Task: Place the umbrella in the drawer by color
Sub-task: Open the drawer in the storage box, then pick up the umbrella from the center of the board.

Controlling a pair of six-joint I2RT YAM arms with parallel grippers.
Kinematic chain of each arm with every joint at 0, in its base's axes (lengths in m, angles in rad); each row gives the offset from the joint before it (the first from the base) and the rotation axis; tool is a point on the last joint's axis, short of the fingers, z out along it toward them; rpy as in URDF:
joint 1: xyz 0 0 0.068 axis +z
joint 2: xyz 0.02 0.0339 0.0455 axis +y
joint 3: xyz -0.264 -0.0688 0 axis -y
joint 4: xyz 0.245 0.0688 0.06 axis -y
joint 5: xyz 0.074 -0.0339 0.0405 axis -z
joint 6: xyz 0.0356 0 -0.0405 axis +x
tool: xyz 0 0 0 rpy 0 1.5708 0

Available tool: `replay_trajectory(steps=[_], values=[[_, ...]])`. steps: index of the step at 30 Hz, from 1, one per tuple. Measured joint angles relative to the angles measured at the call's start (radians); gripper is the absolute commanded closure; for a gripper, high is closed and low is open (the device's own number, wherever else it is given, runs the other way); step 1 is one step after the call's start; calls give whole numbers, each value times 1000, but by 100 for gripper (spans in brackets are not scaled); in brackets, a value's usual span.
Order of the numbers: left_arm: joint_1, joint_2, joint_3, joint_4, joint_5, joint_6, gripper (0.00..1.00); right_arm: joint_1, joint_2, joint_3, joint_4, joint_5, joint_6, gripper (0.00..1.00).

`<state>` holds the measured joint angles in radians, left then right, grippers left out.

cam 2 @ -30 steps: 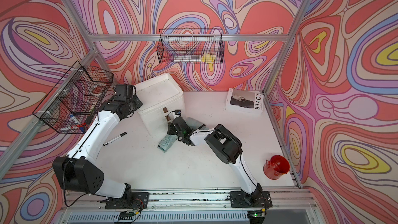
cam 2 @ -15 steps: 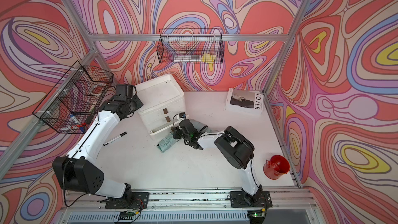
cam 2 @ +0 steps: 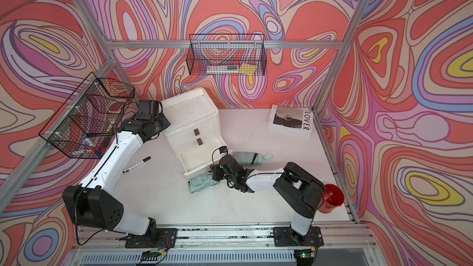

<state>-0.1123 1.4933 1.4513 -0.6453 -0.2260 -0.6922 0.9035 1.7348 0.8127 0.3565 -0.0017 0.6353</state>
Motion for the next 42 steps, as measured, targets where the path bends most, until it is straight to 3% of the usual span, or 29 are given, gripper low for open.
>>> replay_trajectory(steps=[8, 11, 15, 18, 21, 26, 31, 33, 37, 39, 42], values=[[-3, 1, 0, -1, 0, 25, 94, 26, -49, -43, 1, 31, 17, 100], [-4, 1, 0, -2, 6, 35, 85, 29, -71, -51, -4, 42, 17, 100], [-4, 1, 0, 2, 20, 49, 70, 32, -99, -50, -64, 56, 2, 66], [4, 1, -2, 12, 53, 48, 64, 40, -135, -37, -159, 60, -36, 51], [10, -6, -15, 33, 85, 67, 52, 42, -198, -10, -274, 74, -95, 42], [11, -54, -45, 50, 166, 167, 37, 42, -392, 16, -426, 141, -224, 36], [-4, -239, -81, 4, 282, 207, 36, 42, -574, 15, -495, 229, -354, 32], [-42, -356, -118, -16, 304, 211, 35, 42, -631, -5, -487, 241, -398, 32], [-249, -589, -281, -59, 282, 203, 34, 42, -710, -112, -411, 217, -462, 25], [-342, -645, -370, -102, 264, 179, 34, 42, -712, -175, -360, 181, -488, 21], [-400, -658, -495, -159, 230, 130, 33, 42, -632, -218, -305, 109, -534, 18]])
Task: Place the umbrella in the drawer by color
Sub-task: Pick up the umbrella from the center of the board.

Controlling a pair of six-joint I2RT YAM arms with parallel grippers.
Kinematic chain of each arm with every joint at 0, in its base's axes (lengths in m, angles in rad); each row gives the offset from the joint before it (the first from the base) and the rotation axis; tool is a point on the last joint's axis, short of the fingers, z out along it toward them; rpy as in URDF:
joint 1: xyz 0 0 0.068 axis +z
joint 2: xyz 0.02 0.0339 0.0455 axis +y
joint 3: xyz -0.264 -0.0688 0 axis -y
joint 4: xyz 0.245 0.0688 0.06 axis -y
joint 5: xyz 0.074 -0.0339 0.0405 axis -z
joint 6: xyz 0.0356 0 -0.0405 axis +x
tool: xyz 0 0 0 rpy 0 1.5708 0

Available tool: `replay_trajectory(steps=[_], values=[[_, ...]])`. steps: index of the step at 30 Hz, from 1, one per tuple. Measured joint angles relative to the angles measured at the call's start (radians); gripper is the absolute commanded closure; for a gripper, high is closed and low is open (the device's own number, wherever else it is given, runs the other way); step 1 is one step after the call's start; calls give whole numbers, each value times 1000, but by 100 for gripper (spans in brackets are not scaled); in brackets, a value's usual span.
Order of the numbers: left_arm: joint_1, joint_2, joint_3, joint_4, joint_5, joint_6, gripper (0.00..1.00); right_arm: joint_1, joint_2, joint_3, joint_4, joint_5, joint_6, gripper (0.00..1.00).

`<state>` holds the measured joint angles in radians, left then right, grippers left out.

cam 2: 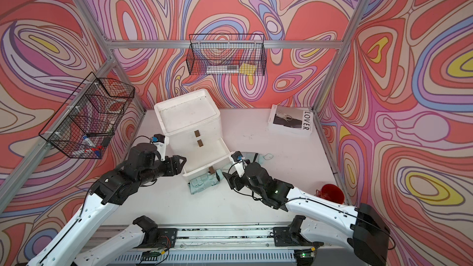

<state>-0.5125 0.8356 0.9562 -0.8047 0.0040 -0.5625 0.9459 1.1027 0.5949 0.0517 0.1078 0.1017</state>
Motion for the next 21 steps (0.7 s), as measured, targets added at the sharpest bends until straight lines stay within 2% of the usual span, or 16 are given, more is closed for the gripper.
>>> replay_trajectory(steps=[4, 8, 13, 21], values=[[-12, -55, -134, -61, -27, -47, 32, 0, 239, 60, 23, -109, -130, 19], [-12, -177, -148, -99, -62, -47, 30, 0, 434, 156, 26, -171, -289, 18], [-12, -267, -141, -106, -71, -28, 27, 0, 562, 257, 14, -216, -475, 15], [-12, -280, -143, -100, -63, 10, 27, -5, 728, 414, -82, -243, -691, 17]])
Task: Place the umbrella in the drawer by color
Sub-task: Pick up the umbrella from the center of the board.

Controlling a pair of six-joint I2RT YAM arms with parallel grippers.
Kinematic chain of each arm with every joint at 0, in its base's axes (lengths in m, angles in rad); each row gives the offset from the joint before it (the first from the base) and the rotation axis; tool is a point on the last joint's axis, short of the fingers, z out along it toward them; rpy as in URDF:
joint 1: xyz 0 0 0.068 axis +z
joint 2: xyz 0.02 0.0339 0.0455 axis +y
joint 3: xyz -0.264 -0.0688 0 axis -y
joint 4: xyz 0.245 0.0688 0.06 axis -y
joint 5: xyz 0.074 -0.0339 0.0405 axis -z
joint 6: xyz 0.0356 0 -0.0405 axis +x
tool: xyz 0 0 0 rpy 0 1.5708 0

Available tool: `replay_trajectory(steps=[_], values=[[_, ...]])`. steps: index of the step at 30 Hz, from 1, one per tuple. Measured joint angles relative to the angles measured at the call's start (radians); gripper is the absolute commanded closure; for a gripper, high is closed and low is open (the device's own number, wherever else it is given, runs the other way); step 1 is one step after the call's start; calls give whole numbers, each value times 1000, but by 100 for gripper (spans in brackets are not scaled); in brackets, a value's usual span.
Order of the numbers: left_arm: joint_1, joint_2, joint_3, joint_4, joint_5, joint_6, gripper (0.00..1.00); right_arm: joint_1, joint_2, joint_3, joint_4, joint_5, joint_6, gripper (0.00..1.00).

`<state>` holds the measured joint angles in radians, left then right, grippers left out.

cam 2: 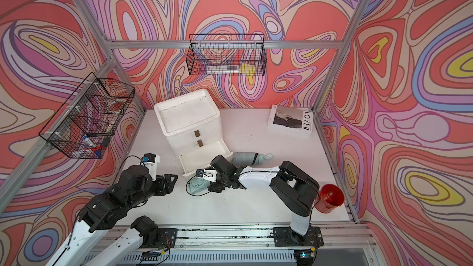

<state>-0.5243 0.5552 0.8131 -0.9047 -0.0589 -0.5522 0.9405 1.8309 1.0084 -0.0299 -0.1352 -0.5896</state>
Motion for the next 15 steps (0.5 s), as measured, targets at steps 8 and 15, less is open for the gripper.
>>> replay_trajectory(steps=[8, 15], values=[[0, -25, -5, 7, 8, 11, 27, -4, -7, 29, -116, -43, -68, 21], [0, -44, -10, 11, 8, 14, 27, 29, -119, -50, -249, -46, -37, 19]])
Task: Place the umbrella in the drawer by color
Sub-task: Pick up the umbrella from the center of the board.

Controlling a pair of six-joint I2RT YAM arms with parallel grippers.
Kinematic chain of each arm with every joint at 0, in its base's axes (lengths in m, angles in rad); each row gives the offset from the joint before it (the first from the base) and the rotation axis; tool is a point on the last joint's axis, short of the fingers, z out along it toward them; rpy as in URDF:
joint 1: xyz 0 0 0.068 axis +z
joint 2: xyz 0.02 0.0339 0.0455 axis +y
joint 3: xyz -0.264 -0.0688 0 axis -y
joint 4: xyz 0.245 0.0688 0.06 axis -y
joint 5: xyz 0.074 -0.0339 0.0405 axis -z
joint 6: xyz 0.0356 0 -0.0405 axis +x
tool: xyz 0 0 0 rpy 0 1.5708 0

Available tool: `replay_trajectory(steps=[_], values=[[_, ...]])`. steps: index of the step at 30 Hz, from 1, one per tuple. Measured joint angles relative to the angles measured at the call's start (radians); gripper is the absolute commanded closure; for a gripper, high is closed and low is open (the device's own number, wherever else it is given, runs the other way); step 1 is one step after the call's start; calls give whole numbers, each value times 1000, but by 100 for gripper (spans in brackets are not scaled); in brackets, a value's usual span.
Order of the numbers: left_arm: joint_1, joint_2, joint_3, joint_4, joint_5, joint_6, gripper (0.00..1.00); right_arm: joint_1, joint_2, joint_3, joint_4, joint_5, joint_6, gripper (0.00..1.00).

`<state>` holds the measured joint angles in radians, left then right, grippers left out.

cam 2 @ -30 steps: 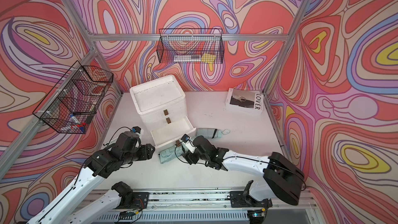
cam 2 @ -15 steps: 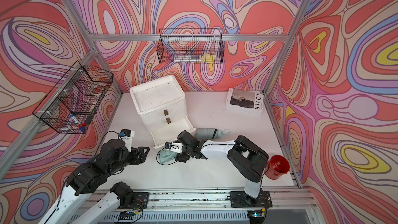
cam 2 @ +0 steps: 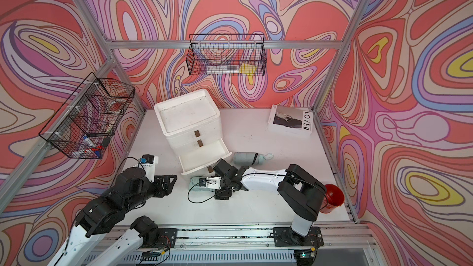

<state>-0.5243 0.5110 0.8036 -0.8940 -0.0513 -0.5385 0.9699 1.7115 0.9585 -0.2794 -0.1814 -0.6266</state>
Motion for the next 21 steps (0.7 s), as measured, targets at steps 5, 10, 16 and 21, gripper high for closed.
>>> replay_trajectory(steps=[5, 10, 16, 21], values=[[0, 0, -1, 1, 0, 0, 27, 2, -5, 0, -32, 11, 17, 19], [0, 0, -1, 1, -1, 0, 27, 2, 50, 66, -35, 48, 50, 19], [0, 0, -1, 1, -1, 0, 27, 1, 104, 81, 8, 65, 68, 26], [0, 2, -1, 1, -1, 0, 27, 0, 114, 66, 46, 68, 51, 41]])
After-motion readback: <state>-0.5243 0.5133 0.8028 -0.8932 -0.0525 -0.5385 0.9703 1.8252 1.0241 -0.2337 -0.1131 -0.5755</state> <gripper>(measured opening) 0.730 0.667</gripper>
